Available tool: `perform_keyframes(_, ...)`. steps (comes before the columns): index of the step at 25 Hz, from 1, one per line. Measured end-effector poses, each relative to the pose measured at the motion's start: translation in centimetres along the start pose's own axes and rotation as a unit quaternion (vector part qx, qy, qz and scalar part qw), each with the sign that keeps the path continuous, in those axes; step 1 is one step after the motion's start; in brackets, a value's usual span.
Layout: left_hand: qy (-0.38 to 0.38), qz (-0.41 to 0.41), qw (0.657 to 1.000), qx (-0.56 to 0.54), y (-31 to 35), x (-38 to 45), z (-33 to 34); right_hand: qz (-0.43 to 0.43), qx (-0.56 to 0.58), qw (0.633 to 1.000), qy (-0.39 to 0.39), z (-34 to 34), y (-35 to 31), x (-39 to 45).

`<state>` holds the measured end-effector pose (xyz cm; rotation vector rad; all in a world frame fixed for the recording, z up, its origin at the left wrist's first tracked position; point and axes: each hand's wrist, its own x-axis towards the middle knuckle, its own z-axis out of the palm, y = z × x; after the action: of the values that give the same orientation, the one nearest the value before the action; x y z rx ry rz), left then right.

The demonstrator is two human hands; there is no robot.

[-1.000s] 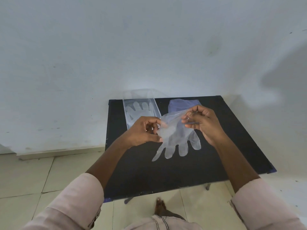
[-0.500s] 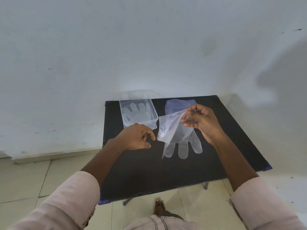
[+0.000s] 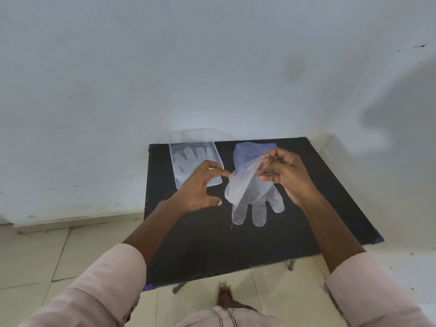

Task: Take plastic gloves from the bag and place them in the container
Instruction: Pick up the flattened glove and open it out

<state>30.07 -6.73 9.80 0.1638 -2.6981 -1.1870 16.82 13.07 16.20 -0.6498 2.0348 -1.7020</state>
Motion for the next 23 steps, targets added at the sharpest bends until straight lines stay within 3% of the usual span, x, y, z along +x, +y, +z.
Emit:
perform_keyframes(5, 0.028, 0.033, 0.996, 0.083, 0.0, 1.0, 0.8, 0.005, -0.025, 1.000, 0.017, 0.2, -0.2, 0.2)
perform_keyframes(13, 0.040, 0.029, 0.995, 0.091, -1.0, -0.3, -0.6, 0.001, -0.014, 1.000, 0.016, -0.4, -0.1, -0.6)
perform_keyframes(19, -0.078, -0.147, 0.985, 0.049, -2.3, -0.8, -3.1, 0.023, -0.018, 0.999, 0.014, 0.7, 1.0, -0.9)
perform_keyframes(21, -0.051, -0.165, 0.985, -0.007, -1.0, -1.0, -3.5, 0.038, -0.026, 0.998, 0.040, 1.5, 1.5, -0.8)
perform_keyframes(23, 0.009, -0.164, 0.975, -0.153, 0.9, -1.6, -2.9, 0.053, -0.026, 0.996, 0.059, 2.2, 1.9, -0.6)
